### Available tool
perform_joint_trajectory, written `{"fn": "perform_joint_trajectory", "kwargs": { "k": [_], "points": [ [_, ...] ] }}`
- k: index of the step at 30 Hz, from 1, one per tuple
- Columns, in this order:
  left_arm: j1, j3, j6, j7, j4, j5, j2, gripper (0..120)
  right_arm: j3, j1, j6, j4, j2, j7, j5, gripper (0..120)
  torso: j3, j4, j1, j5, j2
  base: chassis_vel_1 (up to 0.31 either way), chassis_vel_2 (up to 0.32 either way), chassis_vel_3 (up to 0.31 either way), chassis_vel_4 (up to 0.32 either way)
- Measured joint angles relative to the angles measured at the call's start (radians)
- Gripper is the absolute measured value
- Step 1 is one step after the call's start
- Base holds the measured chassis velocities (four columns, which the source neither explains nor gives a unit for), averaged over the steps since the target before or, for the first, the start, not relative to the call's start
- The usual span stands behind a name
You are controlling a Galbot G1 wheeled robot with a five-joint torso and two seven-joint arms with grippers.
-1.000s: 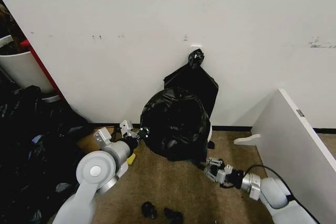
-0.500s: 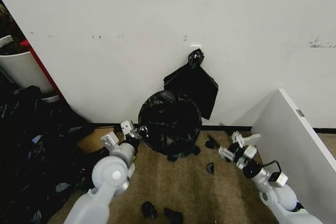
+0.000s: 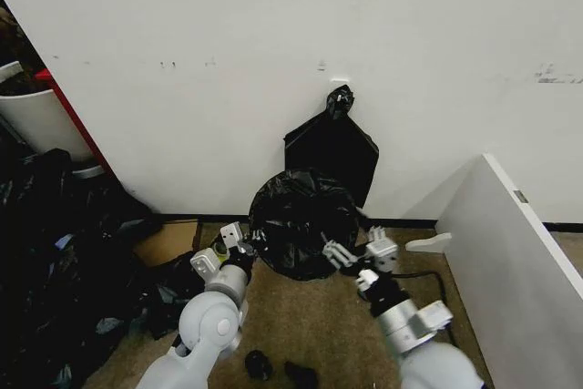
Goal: Place the garbage bag over the trash bin.
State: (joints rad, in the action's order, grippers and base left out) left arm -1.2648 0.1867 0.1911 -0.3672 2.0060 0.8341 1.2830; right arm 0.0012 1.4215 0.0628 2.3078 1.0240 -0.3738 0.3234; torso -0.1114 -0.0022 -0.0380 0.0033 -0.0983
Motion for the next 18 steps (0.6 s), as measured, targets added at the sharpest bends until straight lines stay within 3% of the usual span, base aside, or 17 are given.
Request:
{"fn": "perform_joint_trajectory", "kwargs": {
  "k": [16,18],
  "points": [
    [-0.026,-0.017,-0.080,0.033,-0.039,-0.140,-0.004,1,-0.198,-0.229,0.197,-0.187,0.100,-0.158,-0.007,0,0.000,0.0000,0.000,0.0002,0.000,0.000,0.000,0.000,0.000],
    [-0.023,-0.018,-0.091,0.039,-0.048,-0.158,-0.004,1,-0.206,-0.262,0.206,-0.211,0.113,-0.164,0.000,0,0.000,0.0001,0.000,0.0001,0.000,0.000,0.000,0.000,0.000]
  ]
}}
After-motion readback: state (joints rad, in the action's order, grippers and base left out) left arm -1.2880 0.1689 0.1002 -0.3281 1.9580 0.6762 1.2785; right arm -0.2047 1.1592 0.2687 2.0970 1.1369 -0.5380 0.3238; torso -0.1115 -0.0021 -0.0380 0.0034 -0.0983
